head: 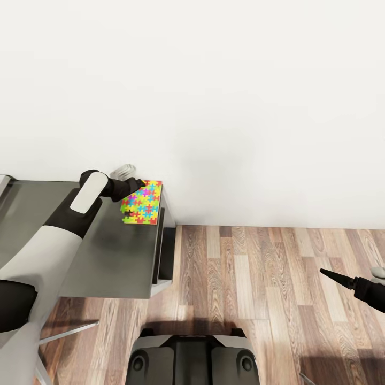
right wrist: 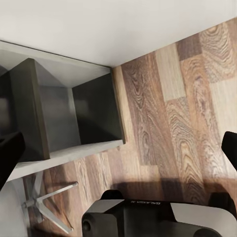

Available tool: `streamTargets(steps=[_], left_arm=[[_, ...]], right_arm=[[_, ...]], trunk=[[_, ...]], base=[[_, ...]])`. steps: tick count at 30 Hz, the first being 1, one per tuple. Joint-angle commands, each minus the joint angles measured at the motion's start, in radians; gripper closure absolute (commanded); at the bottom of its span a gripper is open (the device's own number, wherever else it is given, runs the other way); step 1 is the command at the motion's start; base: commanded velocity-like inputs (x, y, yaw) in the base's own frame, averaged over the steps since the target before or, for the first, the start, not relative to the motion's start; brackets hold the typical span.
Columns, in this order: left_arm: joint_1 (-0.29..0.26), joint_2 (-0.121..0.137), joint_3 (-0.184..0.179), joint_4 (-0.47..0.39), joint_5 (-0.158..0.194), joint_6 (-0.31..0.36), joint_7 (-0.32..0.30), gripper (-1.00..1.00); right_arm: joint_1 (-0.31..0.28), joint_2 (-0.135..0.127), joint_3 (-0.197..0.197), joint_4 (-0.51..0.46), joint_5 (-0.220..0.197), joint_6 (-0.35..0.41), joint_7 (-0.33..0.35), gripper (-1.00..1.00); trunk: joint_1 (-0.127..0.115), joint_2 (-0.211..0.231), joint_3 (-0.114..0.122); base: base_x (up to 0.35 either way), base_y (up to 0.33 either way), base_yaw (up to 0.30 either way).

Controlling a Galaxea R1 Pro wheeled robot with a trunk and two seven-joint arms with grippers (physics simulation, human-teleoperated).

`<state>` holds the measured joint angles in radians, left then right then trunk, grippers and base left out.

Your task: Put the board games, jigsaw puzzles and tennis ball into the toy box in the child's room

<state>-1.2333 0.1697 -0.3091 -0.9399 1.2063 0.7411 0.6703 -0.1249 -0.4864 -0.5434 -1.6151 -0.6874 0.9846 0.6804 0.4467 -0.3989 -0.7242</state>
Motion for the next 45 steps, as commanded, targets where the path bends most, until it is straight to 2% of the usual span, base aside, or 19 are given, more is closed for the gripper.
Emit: streamTargets(steps=[1,14,38,45], left_arm=[[0.000,0.001,-0.004,0.037,0.038,-0.009,0.009,-1.00],[0.000,0.001,-0.003,0.036,0.038,-0.009,0.009,-1.00],[0.000,0.002,-0.002,0.036,0.038,-0.009,0.010,-1.00],[0.005,0.009,0.005,0.032,0.038,-0.009,0.013,-1.00]], right_arm=[[-0.001,0.000,-0.001,0.000,0.003,0.005,0.005,-1.00],[-0.001,0.000,-0.001,0.000,0.003,0.005,0.005,-1.00],[-0.001,0.000,-0.001,0.000,0.003,0.005,0.005,-1.00],[-0.001,0.000,-0.001,0.000,0.003,0.005,0.005,-1.00]], trunk=[[0.003,-0.001,-0.001],[0.003,-0.001,-0.001],[0.003,-0.001,-0.001],[0.003,-0.001,-0.001]], base=[[0.000,-0.096,0.000],[0.000,-0.135,0.000],[0.000,-0.012,0.000],[0.000,0.000,0.000]])
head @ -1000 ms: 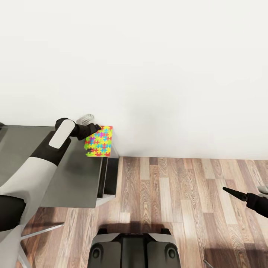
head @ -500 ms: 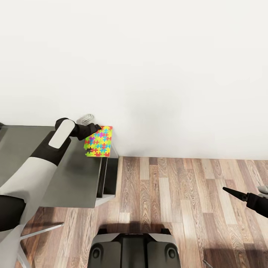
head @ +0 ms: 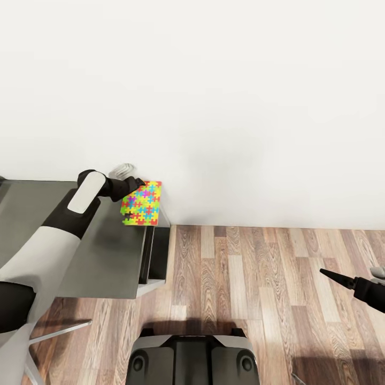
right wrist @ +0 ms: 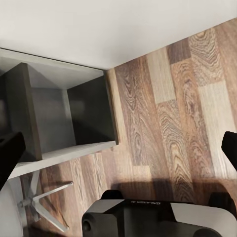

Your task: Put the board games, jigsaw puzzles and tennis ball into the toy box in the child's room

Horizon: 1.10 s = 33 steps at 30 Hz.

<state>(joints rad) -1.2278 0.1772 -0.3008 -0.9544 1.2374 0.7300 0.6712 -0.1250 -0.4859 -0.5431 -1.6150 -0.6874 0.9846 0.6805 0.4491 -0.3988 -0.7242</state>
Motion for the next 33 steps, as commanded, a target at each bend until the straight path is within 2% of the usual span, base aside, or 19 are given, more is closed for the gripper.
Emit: streamTargets(steps=[1,5,7,8,11,12,16,17,21,22,25,26,29,32,33], left_arm=[[0.001,0.004,-0.001,0.043,0.007,0.002,0.012,-1.00],[0.010,0.017,0.006,0.023,0.006,0.003,0.015,-1.00],[0.017,0.037,0.018,0.003,0.007,0.005,0.017,-1.00],[0.017,0.037,0.018,0.003,0.007,0.005,0.017,-1.00],[0.026,0.073,0.043,-0.030,0.013,0.010,0.018,-1.00],[0.026,0.073,0.043,-0.030,0.013,0.010,0.018,-1.00],[0.042,0.131,0.094,-0.073,0.028,0.017,0.019,-1.00],[0.042,0.131,0.094,-0.073,0.028,0.017,0.019,-1.00],[0.060,0.178,0.139,-0.141,0.076,0.020,0.021,-1.00],[0.060,0.178,0.139,-0.141,0.076,0.020,0.021,-1.00],[0.075,0.201,0.157,-0.217,0.124,0.022,0.036,-1.00],[0.075,0.201,0.157,-0.217,0.124,0.022,0.036,-1.00],[0.084,0.210,0.164,-0.314,0.171,0.023,0.068,-1.00],[0.087,0.209,0.164,-0.350,0.185,0.023,0.081,-1.00],[0.089,0.207,0.164,-0.390,0.197,0.023,0.095,-1.00]], right_arm=[[0.000,0.000,-0.001,0.000,0.003,0.005,0.005,-1.00],[-0.001,0.002,0.000,0.000,0.003,0.005,0.005,-1.00],[-0.001,0.003,0.001,0.000,0.003,0.005,0.005,-1.00],[-0.001,0.003,0.001,0.000,0.003,0.005,0.005,-1.00],[-0.001,0.004,0.001,0.000,0.002,0.005,0.005,-1.00],[-0.001,0.004,0.001,0.000,0.002,0.005,0.005,-1.00],[0.000,0.007,0.003,0.000,0.002,0.004,0.005,-1.00],[0.000,0.007,0.003,0.000,0.002,0.004,0.005,-1.00],[0.000,0.009,0.017,0.001,0.002,-0.001,0.004,-1.00],[0.000,0.009,0.017,0.001,0.002,-0.001,0.004,-1.00],[-0.004,0.009,0.027,0.003,0.002,-0.004,0.002,-1.00],[-0.004,0.009,0.027,0.003,0.002,-0.004,0.002,-1.00],[-0.030,0.010,0.046,0.009,0.002,-0.005,0.000,-1.00],[-0.045,0.010,0.057,0.016,0.002,-0.004,-0.001,-1.00],[-0.063,0.011,0.071,0.027,0.002,-0.003,-0.002,-1.00]], trunk=[[0.001,-0.001,-0.001],[0.001,-0.001,-0.001],[0.001,-0.001,-0.001],[0.001,-0.001,-0.001],[0.001,-0.001,-0.001],[0.001,-0.001,-0.001],[0.001,-0.001,-0.001],[0.001,-0.001,-0.001],[0.001,-0.001,-0.001],[0.001,-0.001,-0.001],[0.001,-0.001,-0.001],[0.001,-0.001,-0.001],[0.001,-0.001,-0.001],[0.001,-0.001,-0.001],[0.001,-0.001,-0.001]], base=[[0.000,0.000,0.000],[0.000,0.000,0.000],[0.000,0.000,0.000],[0.000,0.000,0.000],[0.000,0.000,0.000],[0.000,0.000,0.000],[0.000,0.000,0.000],[0.000,0.000,0.000],[0.000,0.000,0.000],[0.000,0.000,0.000],[0.000,0.000,0.000],[0.000,0.000,0.000],[0.000,0.000,0.000],[0.000,0.000,0.000],[0.000,0.000,0.000]])
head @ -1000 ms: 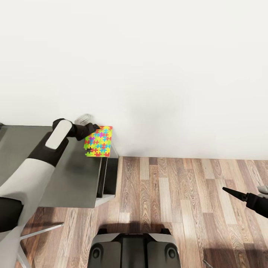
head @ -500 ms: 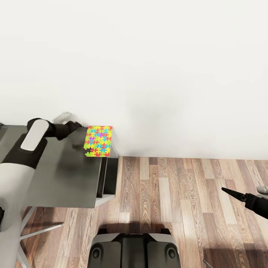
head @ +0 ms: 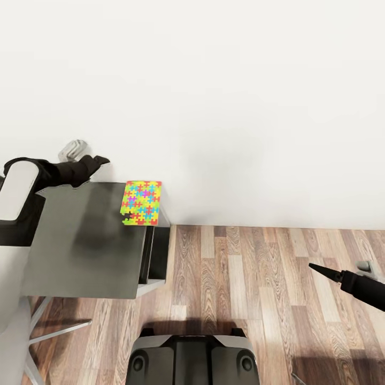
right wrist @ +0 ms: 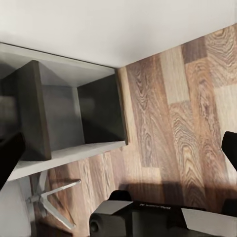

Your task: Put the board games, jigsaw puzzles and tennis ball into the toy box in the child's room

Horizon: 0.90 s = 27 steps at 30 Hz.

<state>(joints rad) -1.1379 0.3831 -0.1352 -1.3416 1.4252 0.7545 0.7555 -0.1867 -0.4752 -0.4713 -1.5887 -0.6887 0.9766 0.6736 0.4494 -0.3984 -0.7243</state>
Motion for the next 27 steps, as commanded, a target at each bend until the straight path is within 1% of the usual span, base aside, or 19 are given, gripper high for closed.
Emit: streamTargets(steps=[1,2,3,4,7,9,10,12,13,15,16,18,19,21,22,23,24,26,27], left_arm=[[0.002,-0.005,-0.002,-0.047,0.022,-0.002,0.025,-1.00],[0.002,-0.005,-0.002,-0.047,0.022,-0.002,0.025,-1.00],[0.005,-0.013,-0.003,-0.090,0.034,-0.002,0.042,-1.00],[0.005,-0.013,-0.003,-0.090,0.034,-0.002,0.042,-1.00],[0.019,-0.059,-0.010,-0.177,0.059,-0.001,0.091,-1.00],[0.027,-0.099,-0.031,-0.210,0.068,-0.001,0.113,-1.00],[0.027,-0.099,-0.031,-0.210,0.068,-0.001,0.113,-1.00],[0.031,-0.138,-0.064,-0.230,0.074,-0.001,0.127,-1.00],[0.031,-0.138,-0.064,-0.230,0.074,-0.001,0.127,-1.00],[0.033,-0.178,-0.097,-0.244,0.078,-0.001,0.136,-1.00],[0.033,-0.178,-0.097,-0.244,0.078,-0.001,0.136,-1.00],[0.032,-0.222,-0.122,-0.252,0.080,-0.001,0.143,-1.00],[0.032,-0.222,-0.122,-0.252,0.080,-0.001,0.143,-1.00],[0.029,-0.264,-0.138,-0.257,0.081,-0.001,0.149,-1.00],[0.029,-0.264,-0.138,-0.257,0.081,-0.001,0.149,-1.00],[0.026,-0.282,-0.143,-0.259,0.082,0.000,0.152,-1.00],[0.026,-0.282,-0.143,-0.259,0.082,0.000,0.152,-1.00],[0.016,-0.311,-0.151,-0.261,0.084,0.000,0.155,-1.00],[0.016,-0.311,-0.151,-0.261,0.084,0.000,0.155,-1.00]], right_arm=[[-0.021,0.000,0.015,0.015,0.003,0.006,0.005,-1.00],[-0.021,0.000,0.015,0.015,0.003,0.006,0.005,-1.00],[-0.042,0.000,0.029,0.034,0.003,0.007,0.004,-1.00],[-0.042,0.000,0.029,0.034,0.003,0.007,0.004,-1.00],[-0.115,0.002,0.063,0.120,0.002,0.009,0.005,-1.00],[-0.172,0.005,0.076,0.196,0.002,0.009,0.005,-1.00],[-0.172,0.005,0.076,0.196,0.002,0.009,0.005,-1.00],[-0.234,0.009,0.085,0.280,0.002,0.006,0.007,-1.00],[-0.234,0.009,0.085,0.280,0.002,0.006,0.007,-1.00],[-0.295,0.012,0.091,0.361,0.003,0.003,0.007,-1.00],[-0.295,0.012,0.091,0.361,0.003,0.003,0.007,-1.00],[-0.348,0.014,0.097,0.426,0.004,-0.001,0.007,-1.00],[-0.348,0.014,0.097,0.426,0.004,-0.001,0.007,-1.00],[-0.393,0.016,0.107,0.476,0.009,-0.007,0.004,-1.00],[-0.393,0.016,0.107,0.476,0.009,-0.007,0.004,-1.00],[-0.414,0.018,0.117,0.496,0.016,-0.012,0.000,-1.00],[-0.414,0.018,0.117,0.496,0.016,-0.012,0.000,-1.00],[-0.454,0.025,0.140,0.537,0.034,-0.023,-0.012,-1.00],[-0.454,0.025,0.140,0.537,0.034,-0.023,-0.012,-1.00]], trunk=[[0.001,-0.002,-0.001],[0.001,-0.002,-0.001],[0.001,-0.002,-0.001],[0.001,-0.002,-0.001],[0.001,-0.002,-0.001],[0.001,-0.002,-0.001],[0.001,-0.002,-0.001],[0.001,-0.002,-0.001],[0.001,-0.002,-0.001],[0.001,-0.002,-0.001],[0.001,-0.002,-0.001],[0.001,-0.002,-0.001],[0.001,-0.002,-0.001],[0.001,-0.002,-0.001],[0.001,-0.002,-0.001],[0.001,-0.002,-0.001],[0.001,-0.002,-0.001],[0.001,-0.002,-0.001],[0.001,-0.002,-0.001]], base=[[0.000,0.000,0.000],[0.000,0.000,0.000],[0.000,0.000,0.000],[0.000,0.000,0.000],[0.000,0.000,0.000],[0.000,0.000,0.000],[0.000,0.000,0.000],[0.000,0.000,0.000],[0.000,0.000,0.000],[0.000,0.000,0.000],[0.000,0.000,0.000],[0.000,0.000,0.000],[0.000,0.000,0.000],[0.000,0.000,0.000],[0.000,0.000,0.000],[0.000,0.000,0.000],[0.000,0.000,0.000],[0.000,0.000,0.000],[0.000,0.000,0.000]])
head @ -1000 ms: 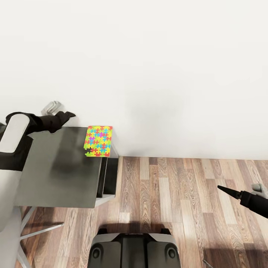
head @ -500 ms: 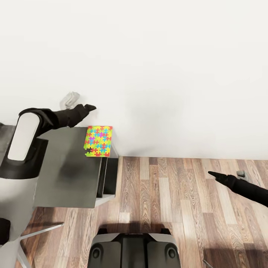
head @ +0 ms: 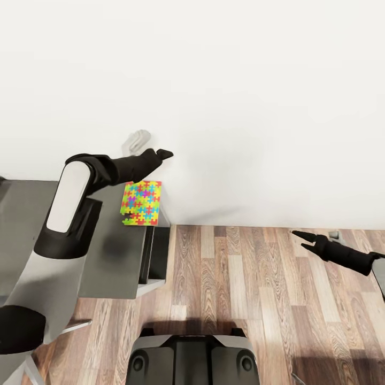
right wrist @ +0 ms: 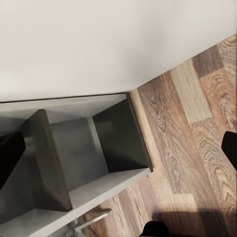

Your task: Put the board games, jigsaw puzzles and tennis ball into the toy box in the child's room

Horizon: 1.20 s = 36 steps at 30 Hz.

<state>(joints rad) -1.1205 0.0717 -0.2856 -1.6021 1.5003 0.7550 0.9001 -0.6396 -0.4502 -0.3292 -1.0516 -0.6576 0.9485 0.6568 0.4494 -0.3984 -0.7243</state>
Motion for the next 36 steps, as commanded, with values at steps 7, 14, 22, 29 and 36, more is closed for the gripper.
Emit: streamTargets(steps=[7,14,22,29,36], left_arm=[[-0.017,-0.044,-0.012,-0.004,0.013,0.000,0.013,-1.00],[-0.024,-0.093,-0.018,-0.005,0.017,0.001,0.018,-1.00],[-0.025,-0.139,-0.020,-0.005,0.019,0.004,0.020,-1.00],[-0.025,-0.156,-0.021,-0.005,0.020,0.005,0.020,-1.00],[-0.025,-0.169,-0.022,-0.005,0.021,0.006,0.019,-1.00]], right_arm=[[-0.072,0.025,0.037,0.093,0.031,-0.032,-0.015,-1.00],[-0.142,0.038,0.055,0.228,0.039,-0.068,-0.002,-1.00],[-0.171,0.038,0.061,0.291,0.044,-0.081,0.130,-1.00],[-0.177,0.034,0.061,0.310,0.048,-0.084,0.195,-1.00],[-0.179,0.031,0.060,0.319,0.051,-0.086,0.228,-1.00]], trunk=[[0.001,-0.002,-0.001],[0.001,-0.002,0.000],[0.001,-0.002,0.003],[0.001,-0.002,0.006],[0.001,-0.002,0.008]], base=[[0.000,0.000,0.029],[0.000,0.000,0.165],[0.000,0.000,0.241],[0.000,0.000,0.269],[0.000,0.000,0.278]])
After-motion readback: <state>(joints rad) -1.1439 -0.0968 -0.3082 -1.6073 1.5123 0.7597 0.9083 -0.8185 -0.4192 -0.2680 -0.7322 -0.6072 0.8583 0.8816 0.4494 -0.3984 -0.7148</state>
